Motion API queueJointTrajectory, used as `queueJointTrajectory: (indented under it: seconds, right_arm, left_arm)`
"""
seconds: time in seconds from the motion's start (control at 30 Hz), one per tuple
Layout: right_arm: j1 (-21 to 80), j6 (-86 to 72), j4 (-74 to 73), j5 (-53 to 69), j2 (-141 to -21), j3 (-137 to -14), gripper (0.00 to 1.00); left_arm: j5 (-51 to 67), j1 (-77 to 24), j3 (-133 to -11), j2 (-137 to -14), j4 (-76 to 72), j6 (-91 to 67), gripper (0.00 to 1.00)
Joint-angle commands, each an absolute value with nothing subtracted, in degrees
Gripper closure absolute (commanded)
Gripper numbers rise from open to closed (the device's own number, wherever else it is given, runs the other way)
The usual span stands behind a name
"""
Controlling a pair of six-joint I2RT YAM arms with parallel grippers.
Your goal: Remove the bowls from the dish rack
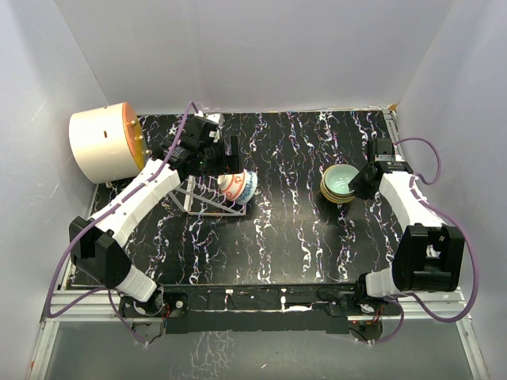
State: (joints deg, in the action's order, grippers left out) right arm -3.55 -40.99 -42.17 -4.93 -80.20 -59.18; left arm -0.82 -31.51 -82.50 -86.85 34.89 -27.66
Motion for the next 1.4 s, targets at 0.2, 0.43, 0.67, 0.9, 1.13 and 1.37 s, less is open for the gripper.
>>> queueJointTrajectory:
  seconds: [0.2, 0.43, 0.67, 0.9, 1.13, 1.37]
  right_arm:
    - [-3.9, -42.0, -38.5, -4.6, -79.3, -61.0, 0.74]
    - [-3.8, -41.5, -39.8, -5.2, -76.9, -63.2, 0.70]
    - [-3.9, -41.3, -42.0, -5.0, -75.5, -62.6, 0.60]
    - [-3.9, -41.5, -42.8, -4.8, -72.5, -61.4, 0.58]
    - [-3.9, -41.6, -42.2, -3.7, -71.7, -62.0, 0.62]
    - [-3.9, -41.5, -41.3, -2.4, -72.4, -62.7, 0.62]
  left_arm:
    - [-0.9, -31.5, -83.6, -86.6, 36.1, -27.0, 0.05]
    - [-0.1, -31.4, -84.0, -87.4, 35.6, -27.2, 0.05]
    - [0.8, -31.5, -84.3, -88.3, 35.1, -27.2, 0.05]
    - [1.6, -31.5, -83.5, -88.1, 34.7, -27.9, 0.05]
    - [0.8, -32.3, -83.1, -88.3, 34.3, -28.4, 0.04]
    - [-3.1, -34.9, -85.9, -92.4, 36.7, -26.5, 0.03]
